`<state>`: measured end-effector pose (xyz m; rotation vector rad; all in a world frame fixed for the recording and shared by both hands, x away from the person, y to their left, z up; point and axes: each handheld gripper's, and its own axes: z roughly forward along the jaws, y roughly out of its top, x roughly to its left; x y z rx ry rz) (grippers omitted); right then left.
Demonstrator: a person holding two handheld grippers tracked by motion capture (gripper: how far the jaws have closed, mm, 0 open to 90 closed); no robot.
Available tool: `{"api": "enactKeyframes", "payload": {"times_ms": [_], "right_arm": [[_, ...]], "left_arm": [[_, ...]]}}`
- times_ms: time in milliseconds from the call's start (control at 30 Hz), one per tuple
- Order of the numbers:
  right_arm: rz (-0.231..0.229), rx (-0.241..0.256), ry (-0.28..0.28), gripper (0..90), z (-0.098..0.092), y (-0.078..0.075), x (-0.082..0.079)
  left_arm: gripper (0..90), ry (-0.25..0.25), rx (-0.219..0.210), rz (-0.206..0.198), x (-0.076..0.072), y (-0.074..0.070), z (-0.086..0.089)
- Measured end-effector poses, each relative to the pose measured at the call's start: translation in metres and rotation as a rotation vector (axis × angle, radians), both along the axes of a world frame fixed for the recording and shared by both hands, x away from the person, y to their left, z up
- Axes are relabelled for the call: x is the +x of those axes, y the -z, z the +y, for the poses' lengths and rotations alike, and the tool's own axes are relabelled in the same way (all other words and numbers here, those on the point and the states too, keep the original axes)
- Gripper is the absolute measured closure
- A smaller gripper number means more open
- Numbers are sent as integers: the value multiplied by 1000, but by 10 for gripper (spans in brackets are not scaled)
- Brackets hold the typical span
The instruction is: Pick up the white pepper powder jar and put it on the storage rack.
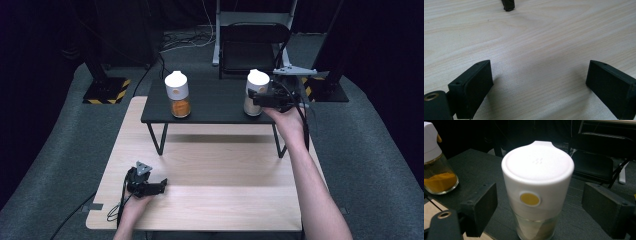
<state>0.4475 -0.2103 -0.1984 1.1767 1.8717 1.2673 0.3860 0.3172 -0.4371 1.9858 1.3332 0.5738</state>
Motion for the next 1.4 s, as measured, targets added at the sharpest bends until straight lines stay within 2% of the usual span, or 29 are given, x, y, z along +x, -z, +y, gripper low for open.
{"api": "enactKeyframes", "payload": {"times_ms": [433, 667, 767, 900, 1400], "right_arm": [[-15, 16, 6, 48, -18, 14, -24], [-47, 13, 9, 37, -25, 24, -40], [-65, 2, 14, 29, -26, 31, -46], [-76, -44, 20, 25, -25, 41, -52], [-37, -4, 26, 19, -40, 80, -64]], "left_arm": [[64, -1, 0, 0, 0, 0, 0], [64, -1, 0, 1, 0, 0, 0], [64, -2, 0, 0, 0, 0, 0], [64, -2, 0, -1, 0, 0, 0], [64, -3, 0, -1, -1, 0, -1]]}}
